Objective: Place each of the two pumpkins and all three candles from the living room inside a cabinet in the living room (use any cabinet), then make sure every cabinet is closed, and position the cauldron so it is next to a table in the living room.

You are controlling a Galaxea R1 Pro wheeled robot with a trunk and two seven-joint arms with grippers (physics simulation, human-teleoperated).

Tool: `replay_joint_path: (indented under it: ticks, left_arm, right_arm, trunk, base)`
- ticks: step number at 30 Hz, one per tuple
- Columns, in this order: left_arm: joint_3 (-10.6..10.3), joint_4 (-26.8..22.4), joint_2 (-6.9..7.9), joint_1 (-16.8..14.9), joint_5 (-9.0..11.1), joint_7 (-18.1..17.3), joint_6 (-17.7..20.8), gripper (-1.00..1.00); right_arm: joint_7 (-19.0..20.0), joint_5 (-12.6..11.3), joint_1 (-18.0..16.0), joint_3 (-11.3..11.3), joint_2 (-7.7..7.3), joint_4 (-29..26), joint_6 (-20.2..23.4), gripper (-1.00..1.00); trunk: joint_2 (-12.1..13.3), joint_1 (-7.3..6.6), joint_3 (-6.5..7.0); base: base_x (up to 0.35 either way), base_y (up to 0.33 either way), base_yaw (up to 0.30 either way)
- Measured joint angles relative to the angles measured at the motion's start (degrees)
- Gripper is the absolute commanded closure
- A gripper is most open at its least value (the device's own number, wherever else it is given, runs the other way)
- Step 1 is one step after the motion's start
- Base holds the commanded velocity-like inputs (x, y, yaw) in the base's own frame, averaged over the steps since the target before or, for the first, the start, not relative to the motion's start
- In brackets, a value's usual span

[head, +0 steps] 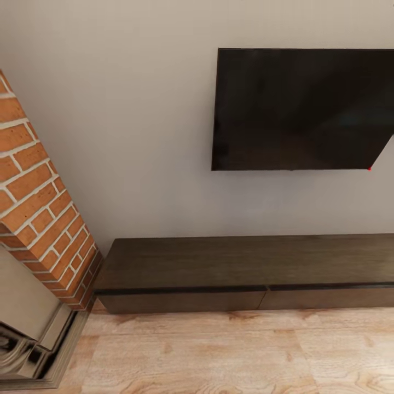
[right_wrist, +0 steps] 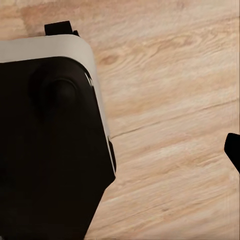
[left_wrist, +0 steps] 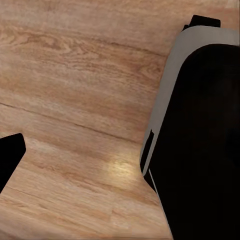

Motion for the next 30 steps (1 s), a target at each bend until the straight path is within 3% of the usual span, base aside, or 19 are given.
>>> replay_joint_path:
  ticks: [5,15,26,30]
  left_arm:
    - [-0.1,0.0,0.06,0.5,0.1,-0.5,0.0,-1.0]
    - [-0.2,0.0,-0.01,0.7,0.1,-0.6,0.0,-1.0]
    - [-0.1,0.0,0.04,0.7,0.4,-0.2,0.1,-1.0]
    - [-0.1,-0.1,0.93,0.8,0.4,0.2,0.0,-1.0]
  right_arm:
    - [4.8,0.0,0.4,0.0,-0.92,0.1,-0.1,-1.0]
    - [5.6,-0.1,1.2,0.0,-1.53,0.0,-1.9,-1.0]
    - [5.0,0.3,1.2,0.1,-1.47,-0.1,-3.3,-1.0]
    - [5.0,0.6,1.2,0.2,-1.42,-0.3,-4.0,-1.0]
  trunk:
    - [2.0,-1.1,0.9]
    - [6.0,-3.3,2.7]
    - [6.0,-3.3,2.7]
    - [6.0,-3.3,2.7]
  base:
    - [0.0,0.0,0.0]
    - [0.0,0.0,0.0]
    - [0.0,0.0,0.0]
    - [0.0,0.0,0.0]
